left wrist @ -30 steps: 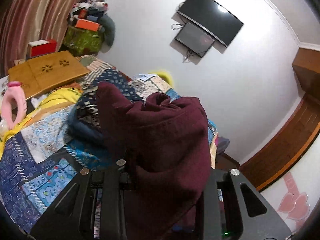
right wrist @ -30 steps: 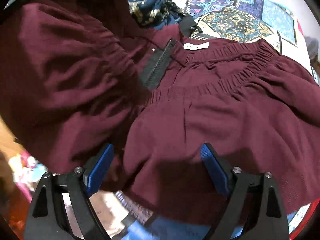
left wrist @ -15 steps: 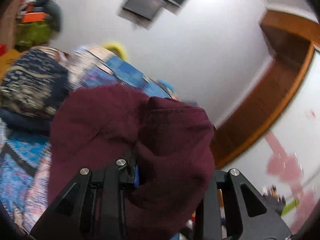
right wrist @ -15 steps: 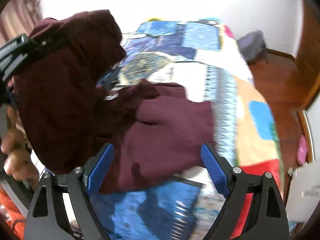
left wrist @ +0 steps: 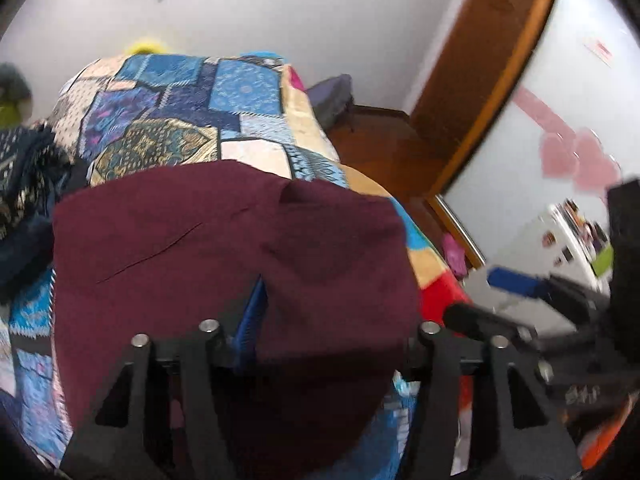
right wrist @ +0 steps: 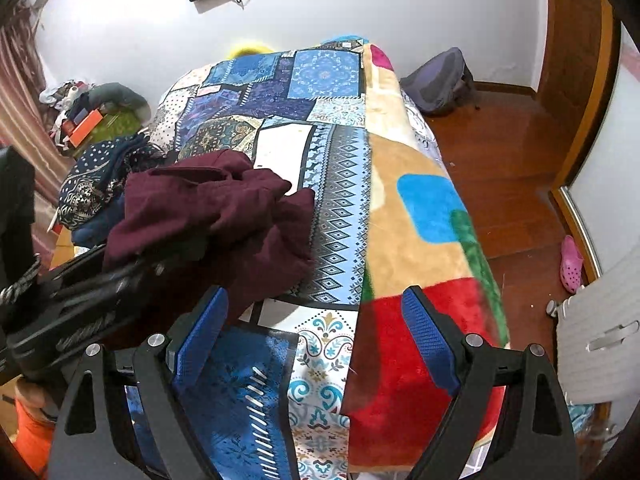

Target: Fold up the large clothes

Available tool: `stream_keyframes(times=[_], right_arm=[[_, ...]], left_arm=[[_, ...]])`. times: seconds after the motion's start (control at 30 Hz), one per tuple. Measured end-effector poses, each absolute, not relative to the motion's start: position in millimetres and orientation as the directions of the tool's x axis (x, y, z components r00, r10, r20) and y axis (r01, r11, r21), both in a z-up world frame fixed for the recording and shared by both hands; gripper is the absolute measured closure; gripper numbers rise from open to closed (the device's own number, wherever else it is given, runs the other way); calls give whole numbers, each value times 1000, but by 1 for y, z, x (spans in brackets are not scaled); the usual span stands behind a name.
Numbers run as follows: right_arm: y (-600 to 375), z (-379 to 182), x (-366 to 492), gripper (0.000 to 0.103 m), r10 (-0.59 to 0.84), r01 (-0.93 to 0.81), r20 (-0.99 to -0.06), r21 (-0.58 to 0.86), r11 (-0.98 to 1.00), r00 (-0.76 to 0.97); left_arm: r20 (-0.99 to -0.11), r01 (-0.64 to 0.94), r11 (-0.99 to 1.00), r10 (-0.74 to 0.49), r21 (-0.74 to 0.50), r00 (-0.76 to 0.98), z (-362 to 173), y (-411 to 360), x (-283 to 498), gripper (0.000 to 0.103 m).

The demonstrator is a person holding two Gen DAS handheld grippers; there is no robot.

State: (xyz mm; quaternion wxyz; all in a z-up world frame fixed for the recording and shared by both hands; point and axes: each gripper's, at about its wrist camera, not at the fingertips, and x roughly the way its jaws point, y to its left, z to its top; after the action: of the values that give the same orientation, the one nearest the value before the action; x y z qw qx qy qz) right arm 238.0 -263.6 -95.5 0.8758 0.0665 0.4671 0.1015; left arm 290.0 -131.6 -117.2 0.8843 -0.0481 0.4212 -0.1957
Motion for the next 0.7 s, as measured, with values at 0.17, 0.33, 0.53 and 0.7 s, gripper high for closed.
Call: stream_keyframes(times=[0.17, 0.33, 0.53, 0.7], right_arm=[[-267, -83, 232, 16, 268, -122, -778, 242, 962, 569], [-249, -66, 233, 16, 299, -175, -742, 243, 954, 600], [-211, -50, 248, 16, 354, -279, -700, 226, 933, 620], [-188, -57, 269, 16, 399, -303, -711, 266, 915, 580]], left_arm=[[-699, 314, 922, -377, -224, 607, -98, -107, 271, 31], [-649, 258, 953, -296, -156, 701, -74, -62, 249, 18], [-651, 138, 985, -169, -99, 740, -77, -10, 254, 10], [-726, 47, 993, -110, -107, 678, -119, 19, 259, 10]])
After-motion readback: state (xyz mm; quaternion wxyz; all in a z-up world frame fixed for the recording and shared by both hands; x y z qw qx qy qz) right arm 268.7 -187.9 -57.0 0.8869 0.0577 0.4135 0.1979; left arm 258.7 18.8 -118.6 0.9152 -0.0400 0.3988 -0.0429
